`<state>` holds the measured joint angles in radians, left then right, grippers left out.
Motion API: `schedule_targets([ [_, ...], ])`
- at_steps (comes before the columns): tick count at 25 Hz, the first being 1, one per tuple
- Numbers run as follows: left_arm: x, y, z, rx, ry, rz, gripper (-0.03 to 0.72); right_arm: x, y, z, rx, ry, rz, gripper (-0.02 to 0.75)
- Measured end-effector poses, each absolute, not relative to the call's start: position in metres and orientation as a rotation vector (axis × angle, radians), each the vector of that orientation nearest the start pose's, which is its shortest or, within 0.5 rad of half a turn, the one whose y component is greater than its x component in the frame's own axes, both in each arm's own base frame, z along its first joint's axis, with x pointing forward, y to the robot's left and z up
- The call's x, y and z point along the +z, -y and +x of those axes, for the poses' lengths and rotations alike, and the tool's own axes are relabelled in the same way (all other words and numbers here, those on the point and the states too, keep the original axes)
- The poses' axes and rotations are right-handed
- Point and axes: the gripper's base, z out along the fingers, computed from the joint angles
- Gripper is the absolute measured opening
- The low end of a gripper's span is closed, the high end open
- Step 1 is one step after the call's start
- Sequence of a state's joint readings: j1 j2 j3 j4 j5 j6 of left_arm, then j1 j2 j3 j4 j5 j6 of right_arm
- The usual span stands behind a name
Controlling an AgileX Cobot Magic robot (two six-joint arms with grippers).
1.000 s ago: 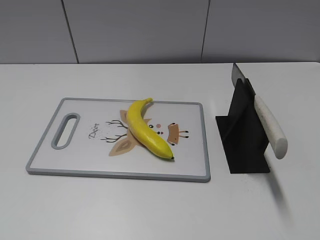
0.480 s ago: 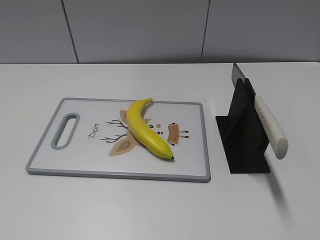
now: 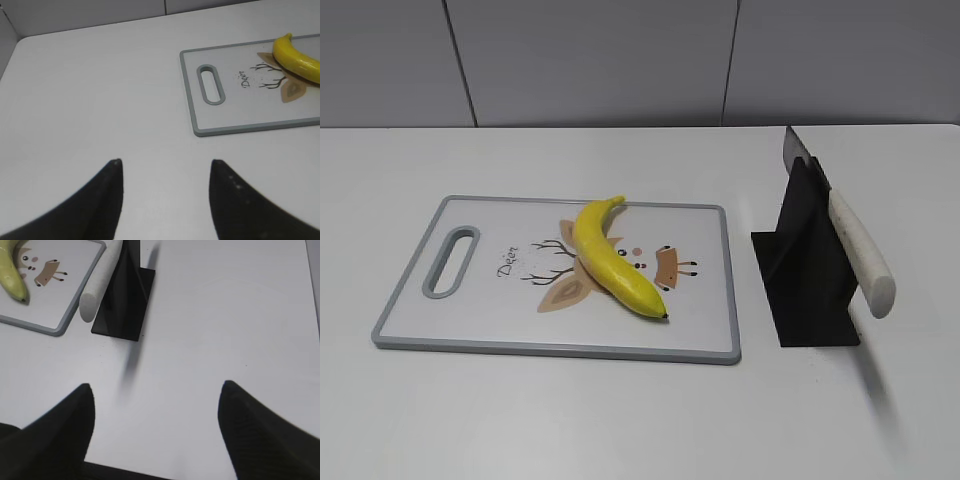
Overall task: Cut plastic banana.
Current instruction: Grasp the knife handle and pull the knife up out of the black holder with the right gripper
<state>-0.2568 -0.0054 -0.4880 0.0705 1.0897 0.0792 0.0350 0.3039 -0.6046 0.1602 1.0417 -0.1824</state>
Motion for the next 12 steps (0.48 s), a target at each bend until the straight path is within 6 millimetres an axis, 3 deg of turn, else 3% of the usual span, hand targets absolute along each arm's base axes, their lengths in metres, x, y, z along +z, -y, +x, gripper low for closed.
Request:
schedule_targets([
  [7, 0.272, -0.007, -0.004, -0.024, -2.049, 0.343, 0.537, 0.332, -0.018, 0.086, 0.204, -2.427, -0.157, 0.595],
  [12, 0.272, -0.007, -0.004, -0.024, -2.049, 0.343, 0.537, 0.338, -0.02, 0.128, 0.236, -2.62, -0.134, 0.595],
])
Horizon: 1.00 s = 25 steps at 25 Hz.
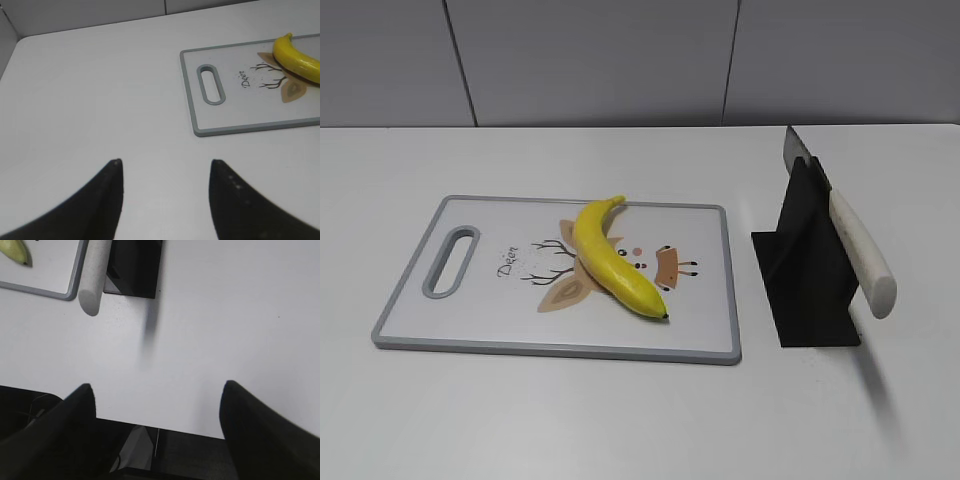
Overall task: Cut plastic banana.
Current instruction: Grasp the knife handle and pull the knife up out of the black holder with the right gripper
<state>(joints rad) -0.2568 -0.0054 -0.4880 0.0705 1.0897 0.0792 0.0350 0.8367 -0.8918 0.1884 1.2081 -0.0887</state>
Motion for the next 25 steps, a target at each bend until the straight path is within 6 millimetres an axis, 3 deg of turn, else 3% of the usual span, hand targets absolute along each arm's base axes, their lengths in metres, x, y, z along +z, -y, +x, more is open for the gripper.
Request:
schedule_targets([
  [12, 0.272, -0.007, -0.004, -0.024, -2.049, 0.343, 0.537, 0.33, -0.03, 0.214, 0.275, -2.798, -0.146, 0.595],
  [19, 0.272, -0.007, -0.004, -0.024, -2.049, 0.343, 0.537, 0.328, -0.07, 0.248, 0.294, -2.833, -0.286, 0.58],
  [25, 0.272, -0.007, -0.004, -0.024, -2.049, 0.343, 0.537, 0.305, -0.098, 0.265, 0.302, -2.932, -0.305, 0.561],
])
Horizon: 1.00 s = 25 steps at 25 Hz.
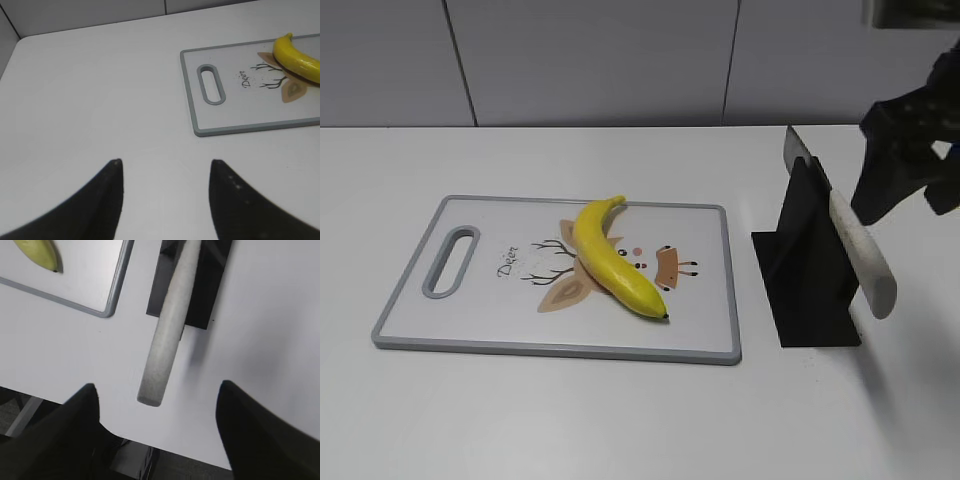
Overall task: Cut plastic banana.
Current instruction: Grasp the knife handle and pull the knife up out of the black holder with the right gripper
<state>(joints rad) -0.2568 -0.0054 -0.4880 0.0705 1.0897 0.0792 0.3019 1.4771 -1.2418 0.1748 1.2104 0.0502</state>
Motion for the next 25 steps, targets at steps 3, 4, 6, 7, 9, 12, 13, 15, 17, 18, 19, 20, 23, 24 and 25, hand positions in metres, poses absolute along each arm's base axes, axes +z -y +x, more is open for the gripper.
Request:
schedule_targets([
  [3, 0.272, -0.007, -0.004, -0.024, -2.049, 0.343, 0.537, 0.29, -0.106, 0.273, 0.294, -2.988, -0.305, 0.554],
  [4, 0.272, -0.007, -0.004, -0.024, -2.049, 0.343, 0.537, 0.284, -0.107, 0.276, 0.29, -3.011, -0.296, 0.549],
  [6, 0.272, -0.007, -0.004, -0.024, -2.049, 0.343, 0.537, 0.272, -0.108, 0.282, 0.265, -3.051, -0.27, 0.531],
  [7, 0.272, -0.007, -0.004, -0.024, -2.049, 0.343, 0.537, 0.267, -0.108, 0.284, 0.247, -3.071, -0.259, 0.524],
  [9, 0.272, -0.007, -0.004, -0.024, -2.049, 0.343, 0.537, 0.256, -0.108, 0.289, 0.209, -3.105, -0.246, 0.517],
  [12, 0.272, -0.007, -0.004, -0.024, -2.049, 0.343, 0.537, 0.244, -0.109, 0.294, 0.181, -3.144, -0.241, 0.512],
  [13, 0.272, -0.007, -0.004, -0.024, -2.049, 0.343, 0.537, 0.24, -0.109, 0.296, 0.177, -3.155, -0.24, 0.512],
  [15, 0.272, -0.007, -0.004, -0.024, -2.049, 0.343, 0.537, 0.234, -0.111, 0.298, 0.176, -3.166, -0.233, 0.512],
  [17, 0.272, -0.007, -0.004, -0.024, -2.049, 0.343, 0.537, 0.23, -0.112, 0.301, 0.183, -3.167, -0.226, 0.512],
  [18, 0.272, -0.007, -0.004, -0.024, -2.049, 0.343, 0.537, 0.229, -0.112, 0.302, 0.187, -3.164, -0.223, 0.512],
  [19, 0.272, -0.007, -0.004, -0.024, -2.049, 0.343, 0.537, 0.228, -0.112, 0.303, 0.188, -3.158, -0.218, 0.511],
  [20, 0.272, -0.007, -0.004, -0.024, -2.049, 0.343, 0.537, 0.228, -0.113, 0.303, 0.191, -3.153, -0.21, 0.509],
  [23, 0.272, -0.007, -0.004, -0.024, -2.049, 0.343, 0.537, 0.227, -0.113, 0.305, 0.195, -3.146, -0.183, 0.479],
  [24, 0.272, -0.007, -0.004, -0.024, -2.049, 0.343, 0.537, 0.226, -0.113, 0.305, 0.194, -3.149, -0.175, 0.464],
  [25, 0.272, -0.007, -0.004, -0.024, -2.049, 0.343, 0.537, 0.225, -0.113, 0.305, 0.192, -3.153, -0.169, 0.452],
])
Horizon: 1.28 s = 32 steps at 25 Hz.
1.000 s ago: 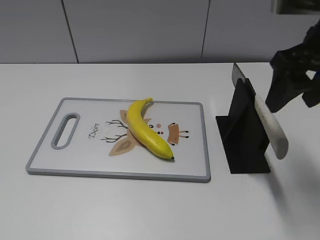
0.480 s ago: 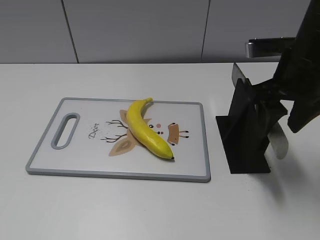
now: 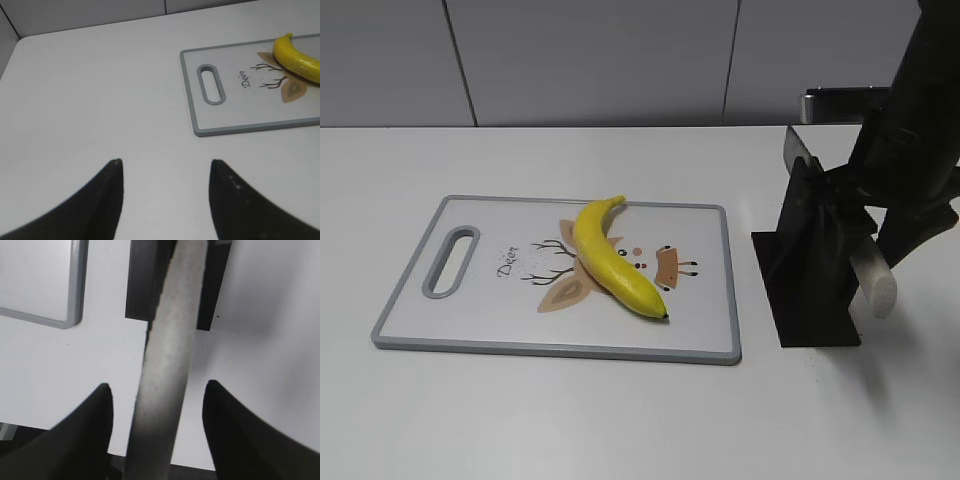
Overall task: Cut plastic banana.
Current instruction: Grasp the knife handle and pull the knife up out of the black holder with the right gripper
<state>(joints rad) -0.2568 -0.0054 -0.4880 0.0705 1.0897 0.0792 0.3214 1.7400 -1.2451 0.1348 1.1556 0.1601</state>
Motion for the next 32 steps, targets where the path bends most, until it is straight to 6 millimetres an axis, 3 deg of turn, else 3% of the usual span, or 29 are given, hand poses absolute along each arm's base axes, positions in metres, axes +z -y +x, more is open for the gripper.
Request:
schedule_targets([
  [17, 0.2718, -0.0069, -0.0041, -0.024, -2.049, 0.343, 0.537, 0.2176, -0.1154, 0.307, 0.205, -3.183, -0.142, 0.377],
  [21, 0.2718, -0.0069, -0.0041, -0.024, -2.049, 0.343, 0.537, 0.2176, -0.1153, 0.3069, 0.204, -3.184, -0.139, 0.294],
  [24, 0.2718, -0.0069, -0.0041, -0.024, -2.049, 0.343, 0.537, 0.2175, -0.1147, 0.3072, 0.193, -3.183, -0.135, 0.189],
  [32, 0.2718, -0.0069, -0.0041, -0.024, -2.049, 0.343, 0.537, 0.2222, -0.1137, 0.3049, 0.203, -3.148, -0.122, 0.19],
])
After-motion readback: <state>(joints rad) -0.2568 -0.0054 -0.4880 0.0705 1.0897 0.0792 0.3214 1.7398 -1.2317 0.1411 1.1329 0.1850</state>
